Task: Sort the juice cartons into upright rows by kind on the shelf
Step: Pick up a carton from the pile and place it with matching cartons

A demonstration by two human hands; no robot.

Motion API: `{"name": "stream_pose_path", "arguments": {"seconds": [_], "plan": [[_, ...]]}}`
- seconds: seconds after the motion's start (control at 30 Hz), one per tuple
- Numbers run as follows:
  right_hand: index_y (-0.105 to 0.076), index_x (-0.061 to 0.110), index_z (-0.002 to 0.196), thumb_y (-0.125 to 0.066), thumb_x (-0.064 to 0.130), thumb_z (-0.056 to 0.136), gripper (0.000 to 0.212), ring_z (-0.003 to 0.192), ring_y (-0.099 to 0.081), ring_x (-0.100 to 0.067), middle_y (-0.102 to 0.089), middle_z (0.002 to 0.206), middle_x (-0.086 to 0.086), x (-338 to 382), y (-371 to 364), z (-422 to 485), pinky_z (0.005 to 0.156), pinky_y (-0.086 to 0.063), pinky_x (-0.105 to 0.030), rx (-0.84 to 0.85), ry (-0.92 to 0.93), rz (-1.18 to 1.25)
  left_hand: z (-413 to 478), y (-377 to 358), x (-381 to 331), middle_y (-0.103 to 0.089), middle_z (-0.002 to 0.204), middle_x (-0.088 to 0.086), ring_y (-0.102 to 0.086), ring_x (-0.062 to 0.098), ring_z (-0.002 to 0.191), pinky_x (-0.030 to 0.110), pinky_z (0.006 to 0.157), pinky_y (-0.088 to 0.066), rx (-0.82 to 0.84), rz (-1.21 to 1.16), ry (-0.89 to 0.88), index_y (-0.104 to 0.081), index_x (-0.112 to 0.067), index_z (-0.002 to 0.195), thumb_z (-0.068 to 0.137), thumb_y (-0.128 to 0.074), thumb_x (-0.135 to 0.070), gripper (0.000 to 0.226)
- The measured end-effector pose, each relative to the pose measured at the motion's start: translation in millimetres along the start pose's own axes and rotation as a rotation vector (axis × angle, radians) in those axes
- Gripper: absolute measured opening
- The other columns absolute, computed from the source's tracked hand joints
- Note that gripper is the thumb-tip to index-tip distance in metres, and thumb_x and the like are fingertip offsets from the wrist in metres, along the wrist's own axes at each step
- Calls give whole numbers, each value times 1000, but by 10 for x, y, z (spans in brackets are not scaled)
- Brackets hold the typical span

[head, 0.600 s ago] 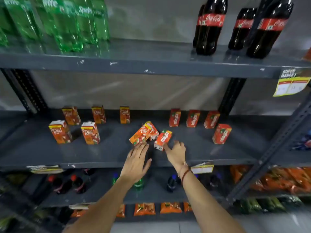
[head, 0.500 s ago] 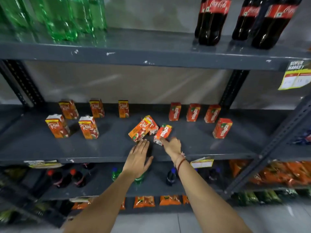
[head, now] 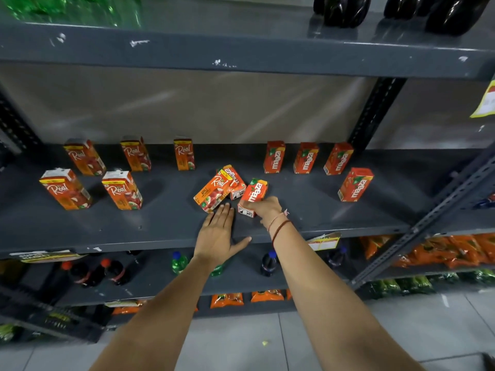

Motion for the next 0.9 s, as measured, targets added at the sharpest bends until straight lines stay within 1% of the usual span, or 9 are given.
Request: {"name": "stream_pose_path", "arguments": {"seconds": [0.1,0.2,0.27,0.33,0.43,0.53,0.6,0.77,0.9], "plan": [[-64,7,107,-83,40,61,60,108,-63,-28,-67,117,-13,-53,4,-76,92,-50,-35,26,84,-63,5,-23,-3,-37,146,16,-33,26,135,39,111,-20,-5,-1,-2,-35,0,139,81,-24,-75,96],[-51,6,116,-84,27,64,65,106,-61,-22,-64,117,-7,-111,18,-257,84,-44,-26,44,186,22,-3,-17,-14,-40,144,17,-36,27,133,39,111,-20,-13,7,-4,-36,0,139,80,-29,-74,95],[-46,8,117,-86,20,62,69,98,-59,-17,-63,114,-9,-157,34,-370,82,-44,-24,71,242,92,-4,-12,-13,-42,143,18,-38,27,132,40,110,-23,-13,6,-6,-36,0,138,80,-29,-74,95],[-47,9,116,-85,16,62,67,93,-60,-15,-64,107,-8,-210,56,-452,81,-47,-26,107,263,166,-3,-11,-15,-42,142,18,-38,28,132,41,110,-24,-7,0,-7,-37,0,138,81,-24,-76,96],[-50,11,115,-83,14,65,60,96,-66,-20,-69,100,-6,-305,78,-544,84,-52,-30,195,270,290,-11,-11,-15,-47,138,20,-41,30,130,41,109,-25,-1,-8,-14,-41,0,136,82,-17,-76,96],[-53,10,117,-82,15,67,58,93,-67,-13,-71,98,-2,-337,108,-678,72,-51,-19,241,308,314,-31,19,-30,-53,131,22,-46,33,125,45,105,-32,-12,-39,-33,-47,2,131,84,-16,-73,94],[-58,11,111,-81,16,68,49,90,-67,-9,-71,98,-1,-330,116,-730,69,-49,-14,256,321,311,-44,39,-40,-54,129,23,-47,35,124,47,104,-34,-20,-55,-41,-48,2,129,85,-16,-73,93],[-62,11,107,-82,16,67,45,92,-68,-12,-71,99,-2,-304,131,-710,67,-50,-14,239,330,308,-48,45,-40,-52,132,22,-44,33,126,46,106,-32,2,-34,-25,-46,1,132,84,-18,-73,92],[-62,12,105,-82,14,67,43,87,-67,-8,-70,96,0,-307,169,-674,63,-51,-11,222,331,325,-34,18,-28,-49,136,20,-41,31,129,44,108,-30,12,1,-8,-43,0,134,83,-20,-74,93]]}}
Point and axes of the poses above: each hand's wrist, its own z-axis towards the middle knuckle, its own y-axis out of the back of the hand, x = y × z, the point moved 3 cm from there along z, towards the middle knuckle
